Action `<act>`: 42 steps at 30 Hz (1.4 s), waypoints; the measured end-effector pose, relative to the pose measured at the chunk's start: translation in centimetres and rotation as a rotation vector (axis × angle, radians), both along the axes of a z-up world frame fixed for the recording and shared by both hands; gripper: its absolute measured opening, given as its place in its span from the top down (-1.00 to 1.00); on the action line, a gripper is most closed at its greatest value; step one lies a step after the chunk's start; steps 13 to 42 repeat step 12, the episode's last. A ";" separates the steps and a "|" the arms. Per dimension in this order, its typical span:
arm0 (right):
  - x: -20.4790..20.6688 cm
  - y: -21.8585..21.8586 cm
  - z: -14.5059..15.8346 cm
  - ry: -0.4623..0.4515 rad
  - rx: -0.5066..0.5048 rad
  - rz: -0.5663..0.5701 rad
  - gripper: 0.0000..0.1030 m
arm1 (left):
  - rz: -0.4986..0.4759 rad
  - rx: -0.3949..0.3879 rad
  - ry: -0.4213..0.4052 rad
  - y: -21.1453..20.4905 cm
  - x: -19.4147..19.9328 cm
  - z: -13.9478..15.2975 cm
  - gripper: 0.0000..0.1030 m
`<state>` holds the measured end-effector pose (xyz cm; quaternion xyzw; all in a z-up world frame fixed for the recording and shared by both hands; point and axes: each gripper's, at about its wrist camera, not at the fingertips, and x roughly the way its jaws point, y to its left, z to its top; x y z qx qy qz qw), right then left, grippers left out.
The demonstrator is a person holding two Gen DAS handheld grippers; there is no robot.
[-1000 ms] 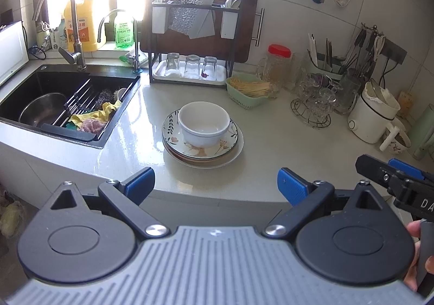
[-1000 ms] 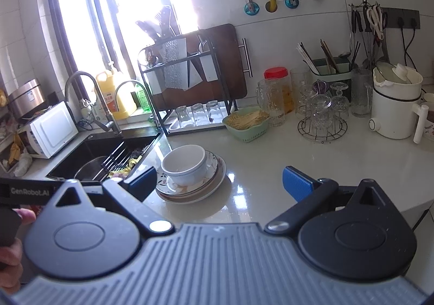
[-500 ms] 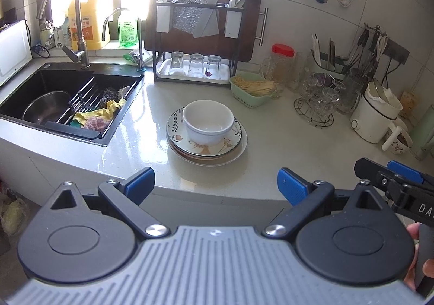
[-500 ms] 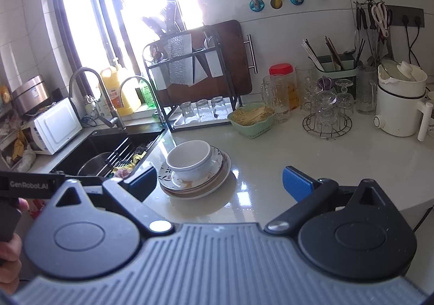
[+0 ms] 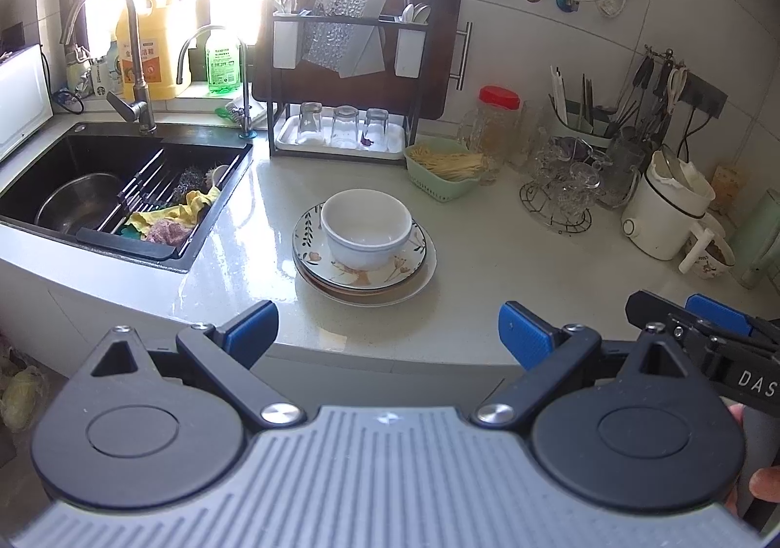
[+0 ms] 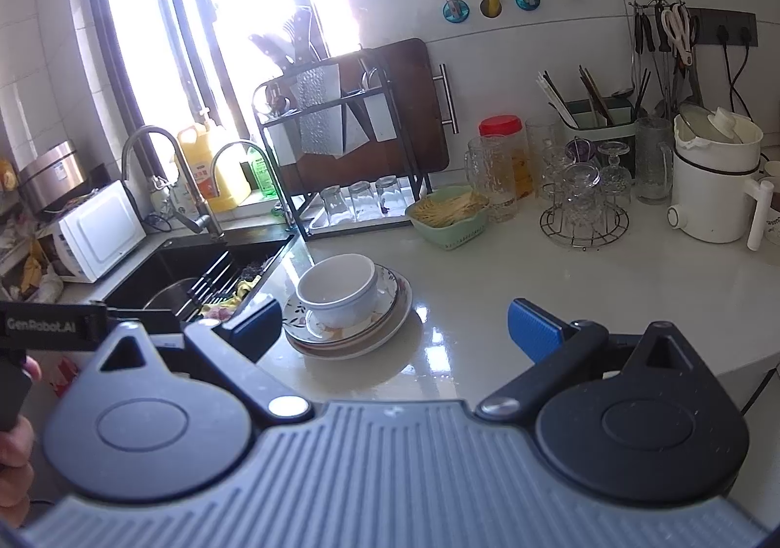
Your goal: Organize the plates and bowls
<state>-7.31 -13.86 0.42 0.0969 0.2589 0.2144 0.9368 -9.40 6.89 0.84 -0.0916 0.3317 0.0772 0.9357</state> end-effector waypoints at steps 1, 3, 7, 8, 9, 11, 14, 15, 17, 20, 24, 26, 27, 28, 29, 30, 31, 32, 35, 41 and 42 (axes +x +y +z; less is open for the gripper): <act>0.0 0.0 0.0 0.000 0.001 -0.002 -0.95 | 0.000 -0.001 0.002 0.0 0.0 0.0 -0.92; 0.1 0.1 0.1 -0.001 0.003 -0.003 -0.95 | 0.000 0.000 0.002 -0.1 -0.1 0.0 -0.92; -0.3 0.3 0.2 -0.004 -0.007 0.002 -0.95 | -0.007 0.003 0.007 0.0 -0.1 0.0 -0.92; -0.3 0.3 0.2 -0.002 -0.006 0.000 -0.95 | -0.009 0.005 0.008 -0.1 -0.1 0.0 -0.92; -0.3 0.3 0.2 0.000 -0.005 -0.004 -0.95 | -0.011 0.007 0.007 -0.1 -0.1 0.0 -0.92; -0.4 0.3 0.1 0.001 -0.007 -0.010 -0.95 | -0.014 0.006 0.005 -0.1 -0.1 0.0 -0.92; -0.4 0.3 0.1 0.000 -0.007 -0.013 -0.95 | -0.015 0.005 0.003 -0.2 -0.1 0.0 -0.92; -0.4 0.3 0.1 0.000 -0.007 -0.013 -0.95 | -0.015 0.005 0.003 -0.2 -0.1 0.0 -0.92; -0.4 0.3 0.1 0.000 -0.007 -0.013 -0.95 | -0.015 0.005 0.003 -0.2 -0.1 0.0 -0.92; -0.4 0.3 0.1 0.000 -0.007 -0.013 -0.95 | -0.015 0.005 0.003 -0.2 -0.1 0.0 -0.92; -0.4 0.3 0.1 0.000 -0.007 -0.013 -0.95 | -0.015 0.005 0.003 -0.2 -0.1 0.0 -0.92; -0.4 0.3 0.1 0.000 -0.007 -0.013 -0.95 | -0.015 0.005 0.003 -0.2 -0.1 0.0 -0.92; -0.4 0.3 0.1 0.000 -0.007 -0.013 -0.95 | -0.015 0.005 0.003 -0.2 -0.1 0.0 -0.92; -0.4 0.3 0.1 0.000 -0.007 -0.013 -0.95 | -0.015 0.005 0.003 -0.2 -0.1 0.0 -0.92; -0.4 0.3 0.1 0.000 -0.007 -0.013 -0.95 | -0.015 0.005 0.003 -0.2 -0.1 0.0 -0.92; -0.4 0.3 0.1 0.000 -0.007 -0.013 -0.95 | -0.015 0.005 0.003 -0.2 -0.1 0.0 -0.92; -0.4 0.3 0.1 0.000 -0.007 -0.013 -0.95 | -0.015 0.005 0.003 -0.2 -0.1 0.0 -0.92; -0.4 0.3 0.1 0.000 -0.007 -0.013 -0.95 | -0.015 0.005 0.003 -0.2 -0.1 0.0 -0.92; -0.4 0.3 0.1 0.000 -0.007 -0.013 -0.95 | -0.015 0.005 0.003 -0.2 -0.1 0.0 -0.92; -0.4 0.3 0.1 0.000 -0.007 -0.013 -0.95 | -0.015 0.005 0.003 -0.2 -0.1 0.0 -0.92; -0.4 0.3 0.1 0.000 -0.007 -0.013 -0.95 | -0.015 0.005 0.003 -0.2 -0.1 0.0 -0.92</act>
